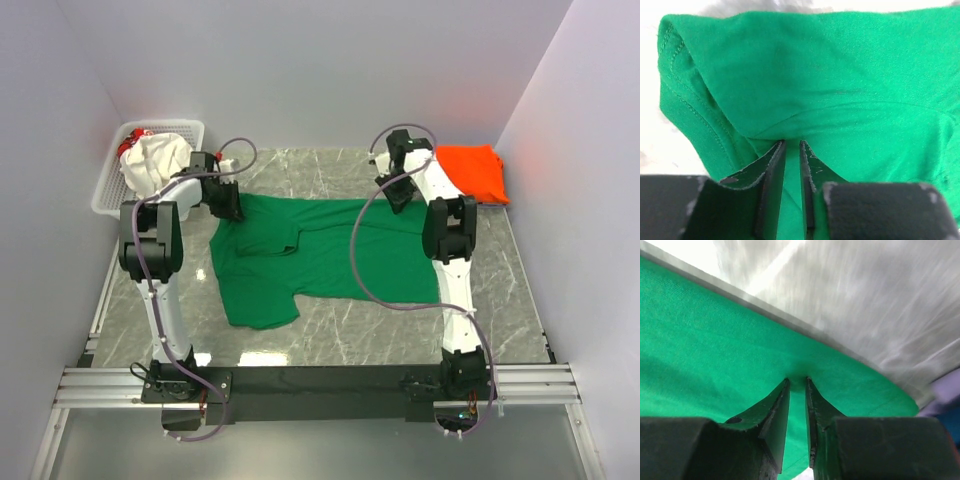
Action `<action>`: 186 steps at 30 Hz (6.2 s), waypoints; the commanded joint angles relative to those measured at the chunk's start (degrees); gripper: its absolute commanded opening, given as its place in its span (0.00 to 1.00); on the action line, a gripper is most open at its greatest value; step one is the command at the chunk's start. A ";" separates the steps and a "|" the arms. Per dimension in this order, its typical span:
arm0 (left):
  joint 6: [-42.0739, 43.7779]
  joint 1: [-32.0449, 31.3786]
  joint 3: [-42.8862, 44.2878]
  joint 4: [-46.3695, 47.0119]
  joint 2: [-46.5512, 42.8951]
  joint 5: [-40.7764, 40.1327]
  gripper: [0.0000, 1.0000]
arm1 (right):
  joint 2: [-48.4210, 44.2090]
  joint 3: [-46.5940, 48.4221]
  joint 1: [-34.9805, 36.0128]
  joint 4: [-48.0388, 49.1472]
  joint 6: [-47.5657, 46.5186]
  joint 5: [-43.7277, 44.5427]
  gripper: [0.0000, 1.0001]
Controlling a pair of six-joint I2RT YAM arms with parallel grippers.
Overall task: Fold and stack the t-shirts
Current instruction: Fold the tshirt
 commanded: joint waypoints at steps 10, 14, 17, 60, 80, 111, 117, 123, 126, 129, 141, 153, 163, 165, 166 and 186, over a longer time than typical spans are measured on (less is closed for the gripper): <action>7.36 4.95 6.05 -2.10 -4.95 16.85 0.54 | -7.68 1.88 4.48 10.55 -1.50 4.93 0.43; 21.04 5.21 -3.26 -7.89 -22.23 18.89 0.65 | -25.75 -13.06 5.00 9.49 -3.86 -1.14 0.56; 34.33 5.30 -11.87 -17.55 -31.41 20.47 0.65 | -34.47 -24.93 5.79 6.95 -6.14 -2.99 0.58; 58.53 5.30 -39.41 -9.85 -37.93 9.22 0.55 | -53.06 -84.11 10.63 29.61 -13.02 10.10 0.30; 65.83 4.33 -44.59 -14.66 -37.38 2.71 0.01 | -53.05 -83.40 10.72 28.30 -12.84 10.89 0.00; 61.61 8.46 -24.83 -27.25 -34.25 11.06 0.01 | -51.92 -64.52 4.65 21.53 -19.25 7.55 0.00; 61.08 9.16 -14.20 -29.79 -27.74 14.49 0.01 | -44.89 -54.77 3.95 20.04 -20.57 7.72 0.00; 60.12 9.69 -8.04 -29.80 -22.30 15.81 0.01 | -36.81 -44.93 2.63 19.07 -21.80 8.25 0.00; 58.80 9.69 -4.44 -28.66 -18.87 16.16 0.01 | -32.41 -41.14 2.28 18.89 -21.98 8.69 0.00; 57.13 9.87 -3.11 -26.47 -15.53 15.99 0.01 | -28.46 -38.59 2.10 19.24 -21.98 9.31 0.00; 46.94 10.13 -4.17 -13.54 -7.97 12.39 0.01 | -20.01 -32.95 2.19 22.67 -17.94 12.56 0.00; 40.53 10.75 -10.57 -12.84 -24.11 13.97 0.41 | -29.41 -30.93 2.54 16.09 -10.38 7.82 0.39; 29.18 10.75 -18.32 -6.86 -20.45 9.04 0.32 | -23.80 -33.13 2.81 10.89 -5.37 1.57 0.24; 28.22 10.75 -18.49 -6.68 -18.17 8.08 0.30 | -21.69 -33.13 2.89 10.89 -5.02 1.66 0.23; 28.13 10.75 -18.75 -6.16 -17.64 7.73 0.30 | -21.16 -33.13 2.89 11.07 -4.84 1.83 0.23; 39.55 10.92 -39.93 -15.38 -35.35 1.65 0.28 | -33.88 -55.98 3.25 12.66 -8.53 4.03 0.26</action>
